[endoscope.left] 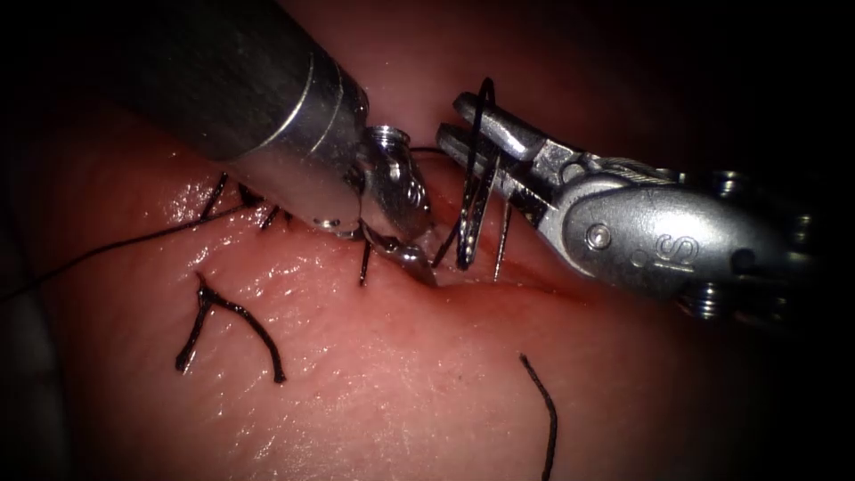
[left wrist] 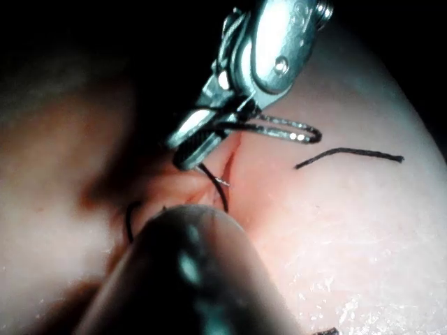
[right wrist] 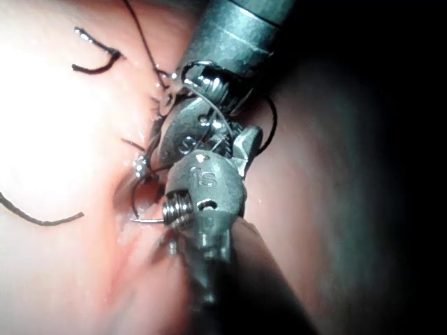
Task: Wound Closure
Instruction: Throw the needle through the bottom half of the incision with the right gripper
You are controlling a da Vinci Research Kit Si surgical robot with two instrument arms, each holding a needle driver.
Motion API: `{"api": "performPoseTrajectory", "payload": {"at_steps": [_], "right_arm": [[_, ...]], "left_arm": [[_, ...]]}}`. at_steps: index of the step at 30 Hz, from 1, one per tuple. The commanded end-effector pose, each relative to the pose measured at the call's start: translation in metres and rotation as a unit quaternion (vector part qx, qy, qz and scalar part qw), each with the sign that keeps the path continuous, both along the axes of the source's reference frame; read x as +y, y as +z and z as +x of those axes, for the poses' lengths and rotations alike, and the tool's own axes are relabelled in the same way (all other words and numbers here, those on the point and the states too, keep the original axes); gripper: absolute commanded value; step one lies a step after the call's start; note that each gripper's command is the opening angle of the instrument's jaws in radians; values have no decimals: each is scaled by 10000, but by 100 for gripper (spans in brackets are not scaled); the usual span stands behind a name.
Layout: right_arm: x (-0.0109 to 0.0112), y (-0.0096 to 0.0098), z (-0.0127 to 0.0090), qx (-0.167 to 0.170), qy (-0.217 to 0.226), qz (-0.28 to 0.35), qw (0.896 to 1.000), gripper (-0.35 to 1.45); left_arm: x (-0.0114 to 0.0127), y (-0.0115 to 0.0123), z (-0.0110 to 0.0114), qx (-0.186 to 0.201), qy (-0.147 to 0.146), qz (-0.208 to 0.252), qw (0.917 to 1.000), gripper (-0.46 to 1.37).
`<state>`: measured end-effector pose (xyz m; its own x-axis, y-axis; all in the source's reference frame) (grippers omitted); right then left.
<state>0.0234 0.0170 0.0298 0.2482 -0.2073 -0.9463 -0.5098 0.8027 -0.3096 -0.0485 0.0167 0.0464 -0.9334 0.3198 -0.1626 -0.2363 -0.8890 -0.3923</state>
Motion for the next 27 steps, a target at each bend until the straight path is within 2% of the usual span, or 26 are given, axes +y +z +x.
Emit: {"api": "performPoseTrajectory", "payload": {"at_steps": [1, 4, 9, 16, 21, 27], "right_arm": [[1, 2, -1, 105, 77, 33, 9999, -35], [3, 7, -1, 241, 168, 70, 9995, -35], [2, 19, 3, 362, 269, 2, 9990, -35], [-12, 45, 16, 449, 327, -60, 9984, -35], [-16, 47, 22, 432, 329, -72, 9985, -35], [-18, 42, 27, 472, 418, -98, 9980, -35]], "left_arm": [[-1, 0, 1, 2, 0, -18, 10000, 59], [-3, -1, 2, 9, 15, -14, 10000, 56], [-8, -4, 1, -100, -31, 13, 9999, 63], [-8, -5, 1, -150, -3, 61, 9999, 66], [-5, -7, 1, -161, -31, 79, 9998, 72], [0, -10, -2, -171, -70, 116, 9998, 96]]}}
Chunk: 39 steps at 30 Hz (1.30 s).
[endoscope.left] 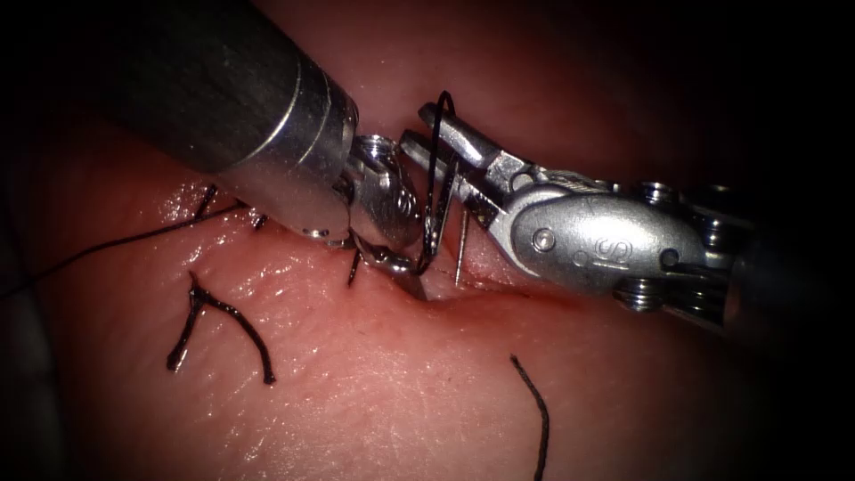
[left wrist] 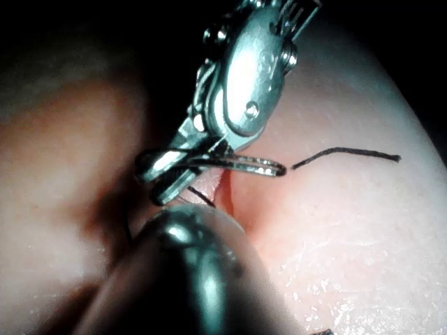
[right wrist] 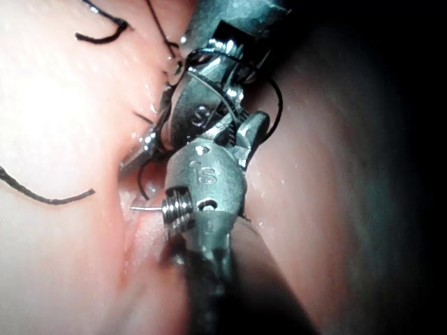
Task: Wound Closure
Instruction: Throw the needle through the bottom half of the incision with the right gripper
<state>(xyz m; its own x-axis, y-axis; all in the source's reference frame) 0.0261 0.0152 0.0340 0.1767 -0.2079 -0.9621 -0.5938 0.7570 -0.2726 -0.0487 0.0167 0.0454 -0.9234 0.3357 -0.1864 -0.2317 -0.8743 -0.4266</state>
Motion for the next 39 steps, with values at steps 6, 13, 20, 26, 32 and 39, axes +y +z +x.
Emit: {"api": "performPoseTrajectory", "payload": {"at_steps": [6, 13, 20, 26, 32, 39], "right_arm": [[5, -11, 2, 117, 147, -31, 9998, -35], [4, -12, 3, 353, 325, 25, 9988, -35], [-2, -3, -1, 530, 481, 219, 9972, -35], [-14, 5, -2, 558, 578, 285, 9964, -35], [-6, 11, -11, 728, 729, 401, 9939, -35], [1, 15, -16, 796, 780, 475, 9926, -35]], "left_arm": [[1, 0, -2, -62, -70, -41, 9999, 111], [3, 0, -2, -257, -198, 47, 9995, 126], [16, -12, 5, -583, -446, -31, 9973, 129], [31, -36, 12, -593, -725, -303, 9951, 102], [33, -66, 17, -589, -851, -285, 9942, 86], [25, -103, 23, -510, -915, -296, 9941, 77]]}}
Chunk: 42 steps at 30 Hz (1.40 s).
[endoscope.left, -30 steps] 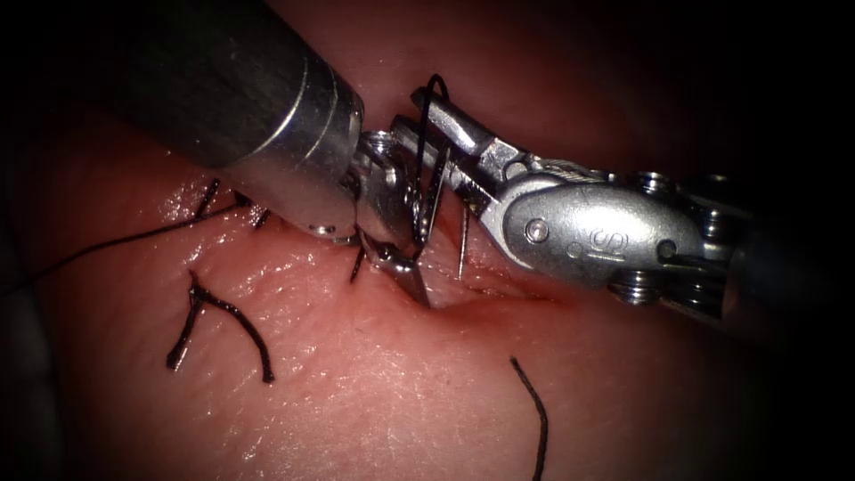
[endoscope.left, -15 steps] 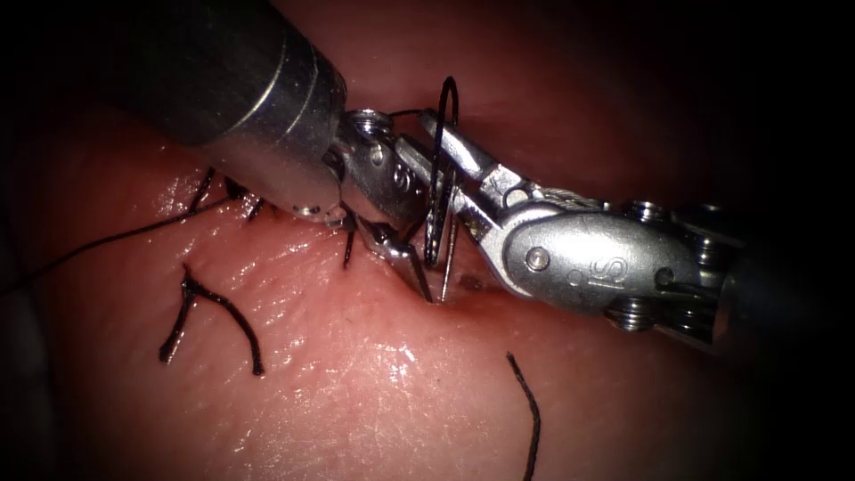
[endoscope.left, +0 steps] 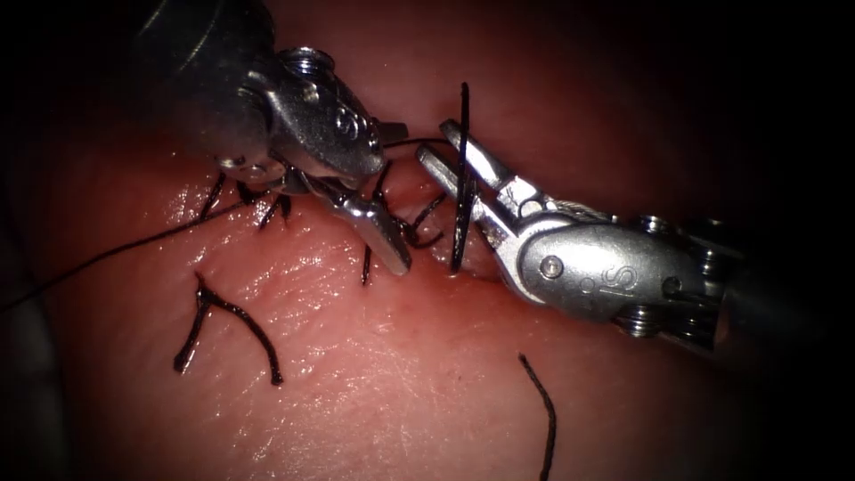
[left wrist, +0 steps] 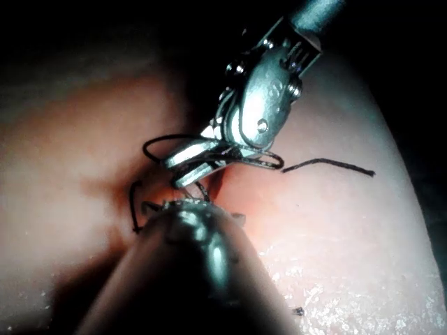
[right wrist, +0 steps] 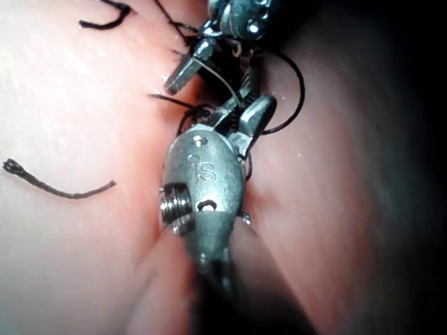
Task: Wound Closure
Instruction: Throw the needle through the bottom half of the incision with the right gripper
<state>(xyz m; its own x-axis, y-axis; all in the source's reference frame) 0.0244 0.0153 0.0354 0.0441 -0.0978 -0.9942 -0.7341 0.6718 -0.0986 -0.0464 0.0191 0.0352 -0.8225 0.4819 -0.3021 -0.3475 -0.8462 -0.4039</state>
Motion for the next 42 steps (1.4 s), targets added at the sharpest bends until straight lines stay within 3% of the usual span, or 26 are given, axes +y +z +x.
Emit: {"api": "performPoseTrajectory", "payload": {"at_steps": [1, 16, 24, 34, 42], "right_arm": [[1, 0, 1, 22, 15, 27, 10000, -35], [11, -3, 23, 206, 115, 261, 9994, -35], [10, -6, 23, 236, 233, 403, 9986, -35], [14, -5, 12, -11, 243, 1096, 9937, -35], [20, 1, -2, 9, 235, 1658, 9859, -35]], "left_arm": [[-2, -4, 2, 19, -3, -1, 10000, 76], [-42, -52, 26, 252, -126, -248, 9993, 59], [-81, -71, 13, 286, -89, -483, 9984, 32], [-111, -64, -23, 35, 32, -494, 9988, 10], [-120, -43, -28, -78, 77, -434, 9990, 0]]}}
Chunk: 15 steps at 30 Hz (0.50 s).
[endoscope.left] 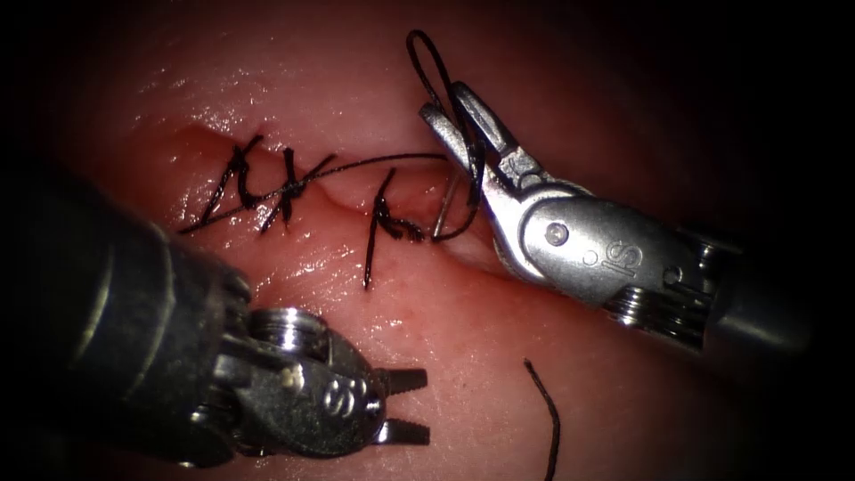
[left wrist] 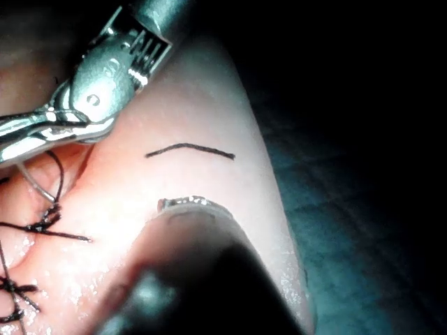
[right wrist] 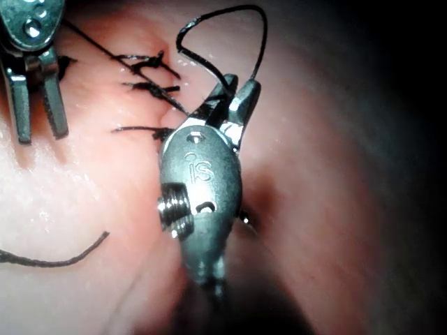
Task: Wound Closure
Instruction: Throw the needle through the bottom half of the incision with the right gripper
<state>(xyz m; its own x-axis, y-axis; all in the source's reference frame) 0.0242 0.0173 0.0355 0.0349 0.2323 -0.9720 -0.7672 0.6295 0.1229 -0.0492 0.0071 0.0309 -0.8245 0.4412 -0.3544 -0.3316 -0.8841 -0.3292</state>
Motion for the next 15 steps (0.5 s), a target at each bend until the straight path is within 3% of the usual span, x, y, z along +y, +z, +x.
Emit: {"api": "performPoseTrajectory", "payload": {"at_steps": [1, 5, 15], "right_arm": [[2, 1, -3, -51, -88, 48, 9999, -35], [8, 7, -8, -21, -389, 80, 9992, -35], [8, 12, -6, 241, -452, 540, 9972, -35]], "left_arm": [[1, 3, 2, -25, 49, -2, 10000, -1], [4, 12, 9, -26, 25, 3, 10000, -7], [-1, 36, 9, -91, 47, 24, 9999, -12]]}}
